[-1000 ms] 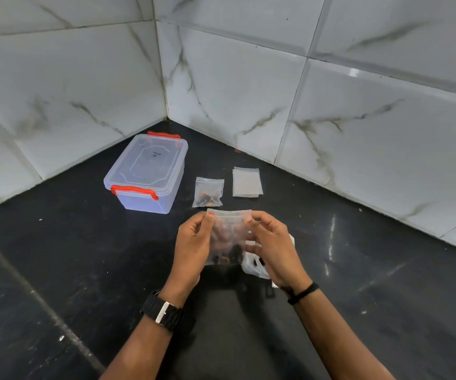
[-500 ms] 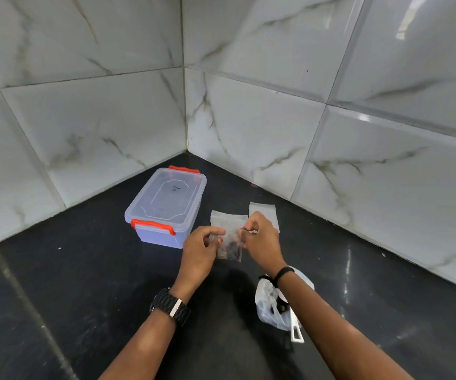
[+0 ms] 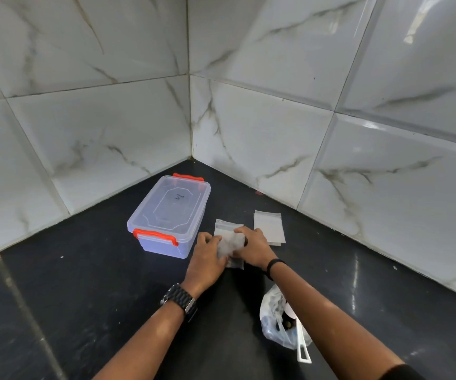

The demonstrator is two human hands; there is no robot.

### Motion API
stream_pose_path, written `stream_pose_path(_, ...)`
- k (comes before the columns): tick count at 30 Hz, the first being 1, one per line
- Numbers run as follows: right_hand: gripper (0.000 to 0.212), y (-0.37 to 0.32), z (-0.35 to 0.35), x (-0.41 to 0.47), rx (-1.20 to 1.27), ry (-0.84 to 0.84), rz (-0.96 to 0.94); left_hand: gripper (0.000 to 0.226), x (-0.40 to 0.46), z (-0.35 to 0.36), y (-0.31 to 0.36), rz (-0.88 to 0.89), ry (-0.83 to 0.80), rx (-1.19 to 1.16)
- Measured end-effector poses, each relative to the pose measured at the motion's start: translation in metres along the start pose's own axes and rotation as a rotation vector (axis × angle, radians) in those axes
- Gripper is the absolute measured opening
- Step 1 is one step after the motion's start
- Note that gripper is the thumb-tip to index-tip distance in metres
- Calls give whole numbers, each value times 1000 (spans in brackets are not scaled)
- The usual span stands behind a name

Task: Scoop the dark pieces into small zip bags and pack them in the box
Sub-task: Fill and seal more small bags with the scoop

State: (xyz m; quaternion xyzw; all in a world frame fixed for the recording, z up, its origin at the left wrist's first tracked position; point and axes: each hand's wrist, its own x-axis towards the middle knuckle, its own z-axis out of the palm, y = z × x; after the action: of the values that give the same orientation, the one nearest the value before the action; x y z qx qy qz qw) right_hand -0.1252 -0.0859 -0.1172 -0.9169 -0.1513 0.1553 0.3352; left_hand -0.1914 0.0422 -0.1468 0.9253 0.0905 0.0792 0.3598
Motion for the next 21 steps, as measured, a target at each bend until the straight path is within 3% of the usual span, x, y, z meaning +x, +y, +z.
stream_pose_path(6,47,17,-23,11,77,46,56,25,11,3,17,84,162,-2)
stream_pose_path(15,34,56,-60,39,51,293,211,22,69,29,56,32,114,249)
stream_pose_path(21,33,65,-57,44,39,329,277,38,89,49,61,-62,9,476)
